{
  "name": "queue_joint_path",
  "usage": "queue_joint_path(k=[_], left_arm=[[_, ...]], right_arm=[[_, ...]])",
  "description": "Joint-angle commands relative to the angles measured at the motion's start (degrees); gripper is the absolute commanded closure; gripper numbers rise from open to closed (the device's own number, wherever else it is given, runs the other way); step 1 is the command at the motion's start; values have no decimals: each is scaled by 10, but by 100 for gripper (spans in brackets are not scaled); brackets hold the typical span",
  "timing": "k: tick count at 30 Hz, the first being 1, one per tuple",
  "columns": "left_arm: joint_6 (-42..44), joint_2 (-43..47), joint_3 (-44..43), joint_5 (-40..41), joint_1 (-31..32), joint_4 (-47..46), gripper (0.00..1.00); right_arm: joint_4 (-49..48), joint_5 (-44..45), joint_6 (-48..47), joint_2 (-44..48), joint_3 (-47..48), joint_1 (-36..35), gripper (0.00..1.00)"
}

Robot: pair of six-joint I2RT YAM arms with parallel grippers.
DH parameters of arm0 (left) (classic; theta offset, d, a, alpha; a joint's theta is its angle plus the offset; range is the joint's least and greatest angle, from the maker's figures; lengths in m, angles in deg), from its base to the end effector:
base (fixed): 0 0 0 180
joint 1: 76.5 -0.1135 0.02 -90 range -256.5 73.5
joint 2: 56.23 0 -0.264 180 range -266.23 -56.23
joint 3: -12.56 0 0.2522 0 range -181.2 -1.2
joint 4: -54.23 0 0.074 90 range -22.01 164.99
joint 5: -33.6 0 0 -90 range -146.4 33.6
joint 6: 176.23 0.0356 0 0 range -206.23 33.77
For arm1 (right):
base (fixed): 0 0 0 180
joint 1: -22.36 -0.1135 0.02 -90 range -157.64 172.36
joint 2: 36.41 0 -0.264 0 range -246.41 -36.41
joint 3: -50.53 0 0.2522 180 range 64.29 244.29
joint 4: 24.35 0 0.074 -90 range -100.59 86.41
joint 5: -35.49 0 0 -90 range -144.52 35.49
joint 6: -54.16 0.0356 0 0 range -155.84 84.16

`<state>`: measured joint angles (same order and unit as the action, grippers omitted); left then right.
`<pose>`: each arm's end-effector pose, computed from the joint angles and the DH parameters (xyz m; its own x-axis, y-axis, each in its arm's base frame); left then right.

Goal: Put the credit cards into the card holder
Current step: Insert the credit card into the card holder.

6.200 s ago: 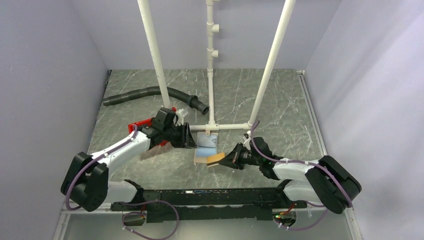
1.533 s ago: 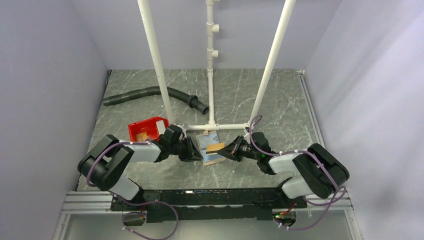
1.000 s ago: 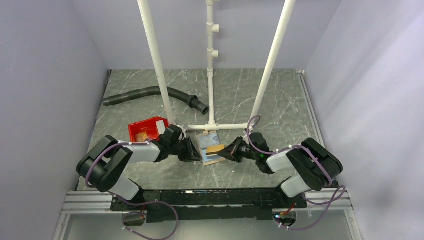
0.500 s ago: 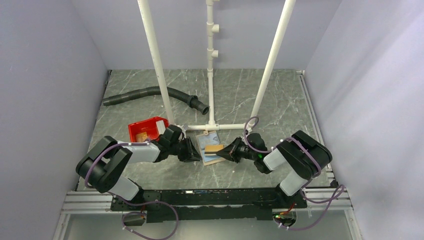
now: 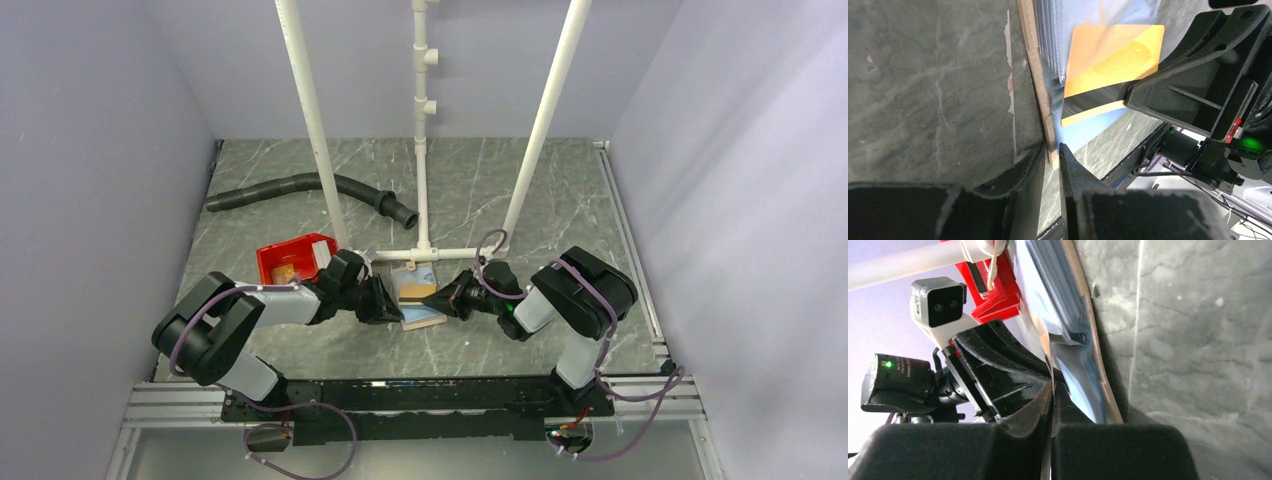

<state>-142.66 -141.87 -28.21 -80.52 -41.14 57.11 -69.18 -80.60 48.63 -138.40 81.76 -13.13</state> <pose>0.1957 -0.1567 0.1200 -0.9606 -0.2508 -0.1198 -0.0870 0.6806 -0.7275 0.1971 0.1598 0.0873 -0.8738 0.4748 0.1047 0.2731 0.3010 0.9137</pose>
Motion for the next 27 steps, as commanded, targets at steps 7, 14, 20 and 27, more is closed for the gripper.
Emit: queue_joint_path(k=[7,14,20,27], left_arm=[[50,47,-16,29,2,88,74],[106,119,-78,49,2,200,69],[130,95,-152,43,-5,223,62],[114,24,-183,21,-15,158,64]], right_arm=[[-27,-46,-26,-53,10,16,91],[-45,-100,-28,-82,9,37,91],[23,-105,-54,-46,10,41,76],[38,-81,-64,7,-20,62,66]])
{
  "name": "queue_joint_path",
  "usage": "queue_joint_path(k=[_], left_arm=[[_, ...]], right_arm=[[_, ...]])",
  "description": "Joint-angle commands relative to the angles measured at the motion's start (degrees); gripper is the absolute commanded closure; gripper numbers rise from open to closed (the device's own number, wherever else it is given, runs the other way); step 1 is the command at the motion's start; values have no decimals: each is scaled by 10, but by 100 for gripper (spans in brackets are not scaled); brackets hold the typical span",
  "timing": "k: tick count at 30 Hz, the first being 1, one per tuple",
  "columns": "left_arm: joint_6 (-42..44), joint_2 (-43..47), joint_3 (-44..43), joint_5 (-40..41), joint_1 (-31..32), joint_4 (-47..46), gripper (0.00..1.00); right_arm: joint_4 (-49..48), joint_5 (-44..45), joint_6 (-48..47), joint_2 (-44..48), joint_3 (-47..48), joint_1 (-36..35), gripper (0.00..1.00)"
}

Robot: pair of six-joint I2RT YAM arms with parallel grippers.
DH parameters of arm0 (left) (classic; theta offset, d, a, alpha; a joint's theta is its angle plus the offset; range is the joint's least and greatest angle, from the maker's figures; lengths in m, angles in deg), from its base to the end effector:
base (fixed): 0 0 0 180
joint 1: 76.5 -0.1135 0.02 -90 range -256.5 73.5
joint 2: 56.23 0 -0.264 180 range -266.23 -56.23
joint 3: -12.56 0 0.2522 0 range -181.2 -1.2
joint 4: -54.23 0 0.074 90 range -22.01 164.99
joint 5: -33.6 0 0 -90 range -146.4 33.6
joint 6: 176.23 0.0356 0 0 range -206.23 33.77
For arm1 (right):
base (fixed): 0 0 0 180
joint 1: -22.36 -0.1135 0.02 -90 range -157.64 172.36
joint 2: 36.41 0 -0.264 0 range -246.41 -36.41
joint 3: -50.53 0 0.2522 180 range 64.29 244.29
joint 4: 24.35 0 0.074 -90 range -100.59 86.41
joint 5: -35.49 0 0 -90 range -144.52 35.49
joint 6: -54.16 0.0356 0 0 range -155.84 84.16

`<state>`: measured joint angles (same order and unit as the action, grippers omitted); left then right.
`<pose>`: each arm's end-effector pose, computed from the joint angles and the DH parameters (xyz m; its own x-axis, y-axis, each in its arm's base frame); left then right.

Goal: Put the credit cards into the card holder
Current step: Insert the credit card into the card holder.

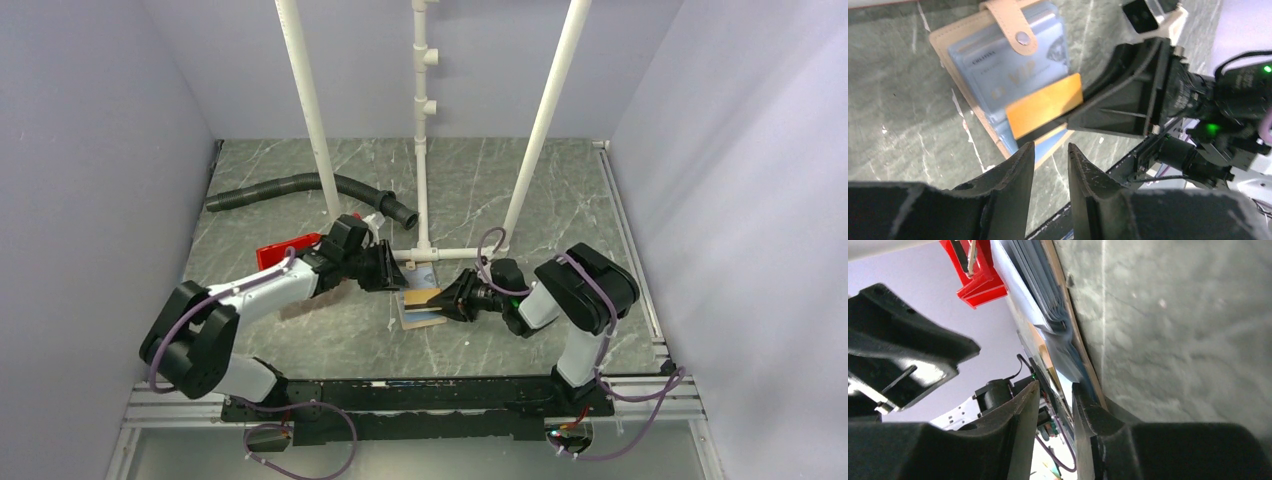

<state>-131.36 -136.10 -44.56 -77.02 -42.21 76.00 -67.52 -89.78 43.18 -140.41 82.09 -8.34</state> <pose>0.2265 -0.1696 0.2006 -0.9294 -0.1691 -0.3280 0.1078 0.7257 -0.6795 0.2044 0.1452 0.0788 -0.9145 0.3892 0.1110 0.2508 0.3298 0.9101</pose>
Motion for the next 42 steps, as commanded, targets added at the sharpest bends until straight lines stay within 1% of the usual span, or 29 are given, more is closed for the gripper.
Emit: queue_joint_path(k=[1,5,9,10,15,16,19,22,24,26,31,37,42], left_arm=[[-4,-42,-21,-19,-4,-39,64],[-13,-61,-23,-33,-4,-61,64],[-8,-61,-27,-28,-5,-58,65],[-6,-61,-29,-26,-5,-56,65],[6,-66,-45,-10,-5,-43,64],[8,-69,-49,-3,-5,-40,63],[26,-79,-67,29,-6,-17,62],[39,-89,-74,66,-7,-4,61],[43,-96,-76,83,-8,-1,59],[47,-105,-77,94,-8,-2,57],[47,-132,-78,103,-10,-15,55],[47,-144,-70,102,-11,-33,58],[39,-149,-60,85,-11,-47,63]], right_arm=[[18,15,-10,32,-26,17,66],[20,15,-10,37,-20,23,65],[9,12,-5,25,-19,24,67],[-1,8,0,19,-19,24,69],[-49,-6,28,-18,-19,23,85],[-46,-7,30,-23,-17,23,87],[-34,-6,35,-26,-12,23,88],[2,-9,28,-22,1,22,90],[30,-7,27,-19,5,21,91],[37,-7,29,-20,6,20,94],[42,-8,44,-26,5,12,95],[72,-11,57,-26,16,5,95],[120,-9,55,-23,20,-1,96]])
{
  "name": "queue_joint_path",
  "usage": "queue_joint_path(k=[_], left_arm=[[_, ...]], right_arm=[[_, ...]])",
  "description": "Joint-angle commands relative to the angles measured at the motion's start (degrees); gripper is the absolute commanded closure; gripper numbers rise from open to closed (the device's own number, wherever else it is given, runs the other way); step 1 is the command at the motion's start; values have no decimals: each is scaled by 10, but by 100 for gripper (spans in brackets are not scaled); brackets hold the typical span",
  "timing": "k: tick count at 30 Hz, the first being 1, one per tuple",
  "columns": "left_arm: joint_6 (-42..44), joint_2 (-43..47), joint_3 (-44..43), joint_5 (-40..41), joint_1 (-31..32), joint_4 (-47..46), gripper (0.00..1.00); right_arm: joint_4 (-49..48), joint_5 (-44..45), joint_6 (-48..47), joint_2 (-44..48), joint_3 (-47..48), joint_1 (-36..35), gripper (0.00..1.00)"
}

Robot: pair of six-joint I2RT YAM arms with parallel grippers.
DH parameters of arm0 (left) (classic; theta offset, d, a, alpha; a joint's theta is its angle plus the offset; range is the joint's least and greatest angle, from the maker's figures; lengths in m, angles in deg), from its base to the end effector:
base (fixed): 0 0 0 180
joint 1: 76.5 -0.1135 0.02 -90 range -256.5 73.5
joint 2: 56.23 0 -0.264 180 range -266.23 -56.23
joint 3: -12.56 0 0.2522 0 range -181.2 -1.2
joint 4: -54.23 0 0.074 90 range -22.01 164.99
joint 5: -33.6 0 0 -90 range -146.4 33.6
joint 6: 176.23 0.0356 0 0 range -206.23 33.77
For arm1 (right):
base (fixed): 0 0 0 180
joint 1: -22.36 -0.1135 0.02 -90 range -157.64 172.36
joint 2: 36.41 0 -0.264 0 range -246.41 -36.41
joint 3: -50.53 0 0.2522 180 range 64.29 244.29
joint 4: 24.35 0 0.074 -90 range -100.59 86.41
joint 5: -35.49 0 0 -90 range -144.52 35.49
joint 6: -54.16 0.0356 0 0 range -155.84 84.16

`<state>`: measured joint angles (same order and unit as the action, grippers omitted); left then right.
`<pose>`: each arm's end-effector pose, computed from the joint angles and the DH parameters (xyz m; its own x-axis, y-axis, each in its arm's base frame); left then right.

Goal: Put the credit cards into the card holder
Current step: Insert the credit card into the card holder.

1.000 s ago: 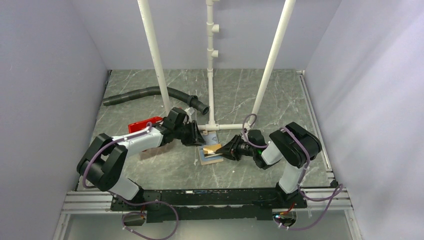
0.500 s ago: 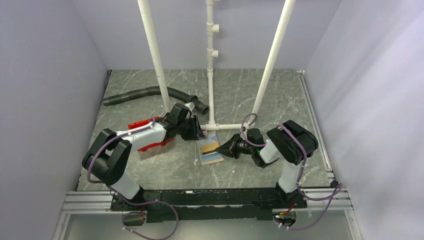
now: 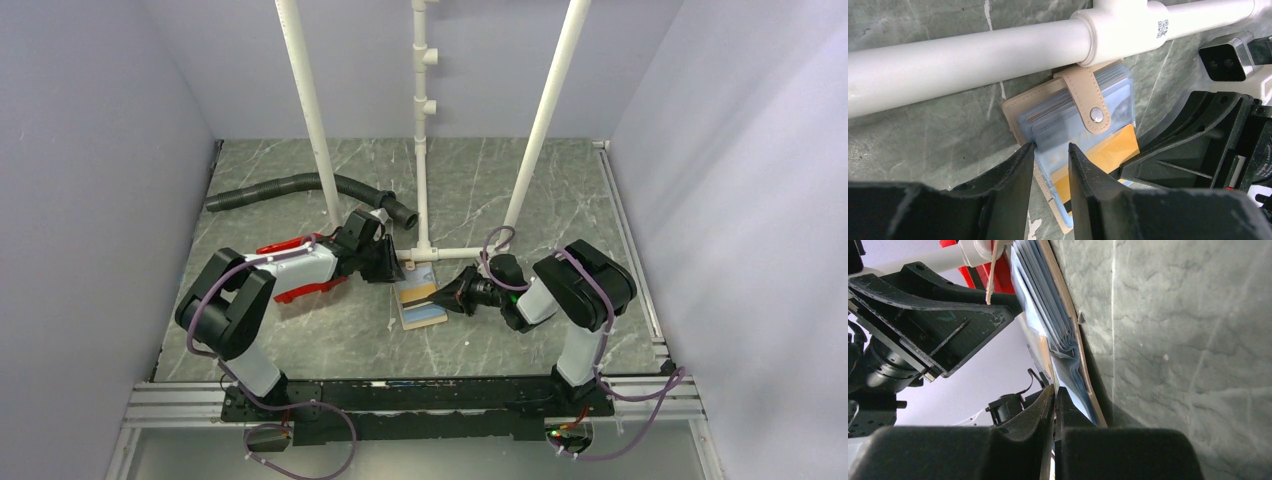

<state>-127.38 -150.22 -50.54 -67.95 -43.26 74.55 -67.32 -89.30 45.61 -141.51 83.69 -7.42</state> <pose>0.2662 -0.1830 0.1625 -0.9133 -0.1723 -0.3690 0.0544 0.8464 -0.5298 0.2132 0.1454 0.0786 -0.8943 0.4239 0.1432 0.2907 0.3070 0.9062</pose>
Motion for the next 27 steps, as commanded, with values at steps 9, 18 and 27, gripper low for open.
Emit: queue_joint_path(k=[9,18,27], left_arm=[[-7,6,13,-14,0,-36,66],[-7,15,26,-19,0,-38,67],[-10,30,43,-23,0,-41,67]], right_arm=[[66,-24,33,-61,18,-10,99],[-15,8,34,-75,20,-6,98],[-50,47,64,-47,-40,5,96]])
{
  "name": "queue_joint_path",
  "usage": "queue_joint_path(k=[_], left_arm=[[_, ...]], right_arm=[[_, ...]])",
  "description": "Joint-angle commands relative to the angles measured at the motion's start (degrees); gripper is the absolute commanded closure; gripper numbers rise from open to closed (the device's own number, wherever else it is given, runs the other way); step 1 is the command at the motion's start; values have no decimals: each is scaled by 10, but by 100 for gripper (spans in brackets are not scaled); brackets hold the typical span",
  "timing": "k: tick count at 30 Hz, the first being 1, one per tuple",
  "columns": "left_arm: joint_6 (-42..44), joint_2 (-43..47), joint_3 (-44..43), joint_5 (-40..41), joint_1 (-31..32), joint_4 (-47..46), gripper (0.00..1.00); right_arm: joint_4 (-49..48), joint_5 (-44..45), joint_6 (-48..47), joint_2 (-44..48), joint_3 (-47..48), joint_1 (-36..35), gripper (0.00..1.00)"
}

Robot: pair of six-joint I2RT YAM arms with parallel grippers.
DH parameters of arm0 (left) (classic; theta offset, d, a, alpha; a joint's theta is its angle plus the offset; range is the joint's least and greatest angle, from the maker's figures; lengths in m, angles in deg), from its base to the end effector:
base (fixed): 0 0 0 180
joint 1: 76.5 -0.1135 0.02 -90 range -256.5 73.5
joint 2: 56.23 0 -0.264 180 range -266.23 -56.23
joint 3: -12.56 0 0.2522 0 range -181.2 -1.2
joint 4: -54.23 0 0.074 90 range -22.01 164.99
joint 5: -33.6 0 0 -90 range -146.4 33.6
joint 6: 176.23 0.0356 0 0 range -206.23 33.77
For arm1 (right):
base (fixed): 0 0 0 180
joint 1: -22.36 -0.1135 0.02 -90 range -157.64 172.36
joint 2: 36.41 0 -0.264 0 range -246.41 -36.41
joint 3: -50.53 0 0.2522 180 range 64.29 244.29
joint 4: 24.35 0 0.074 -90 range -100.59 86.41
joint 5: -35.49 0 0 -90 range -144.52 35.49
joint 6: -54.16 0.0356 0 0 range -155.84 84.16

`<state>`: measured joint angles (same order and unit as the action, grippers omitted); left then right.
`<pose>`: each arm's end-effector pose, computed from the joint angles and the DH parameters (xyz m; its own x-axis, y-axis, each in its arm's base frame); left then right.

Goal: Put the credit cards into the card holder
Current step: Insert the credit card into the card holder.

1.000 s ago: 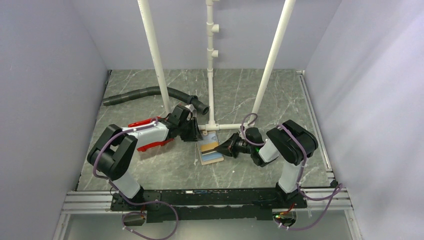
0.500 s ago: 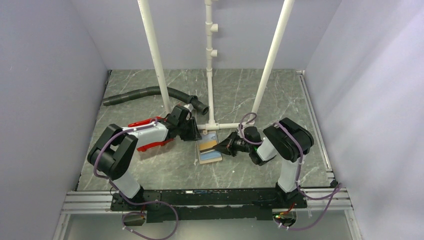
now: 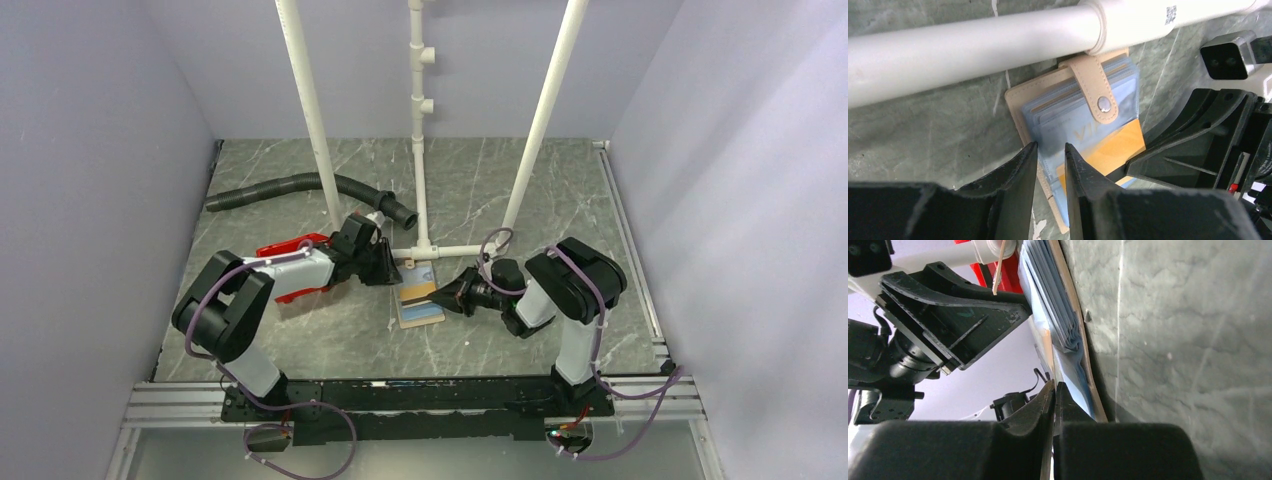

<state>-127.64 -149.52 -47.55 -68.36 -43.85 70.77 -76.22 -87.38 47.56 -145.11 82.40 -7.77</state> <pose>0.2626 -0.1770 0.1560 -0.9055 -0.1883 -0.3803 0.0556 0.8358 -0.5462 0.2120 0.1454 0.0742 -0.8835 0.4519 0.1233 0.2652 0.2655 0.9269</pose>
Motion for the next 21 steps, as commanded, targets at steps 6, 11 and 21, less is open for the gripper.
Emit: queue_joint_path(k=[6,11,21], left_arm=[[-4,31,11,-20,6,8,67],[-5,33,7,-21,6,3,67],[-10,42,7,-18,6,7,67]], right_arm=[[-22,-2,71,-46,-47,8,97],[5,0,54,-25,-71,7,99],[-70,35,99,-60,-58,-12,100]])
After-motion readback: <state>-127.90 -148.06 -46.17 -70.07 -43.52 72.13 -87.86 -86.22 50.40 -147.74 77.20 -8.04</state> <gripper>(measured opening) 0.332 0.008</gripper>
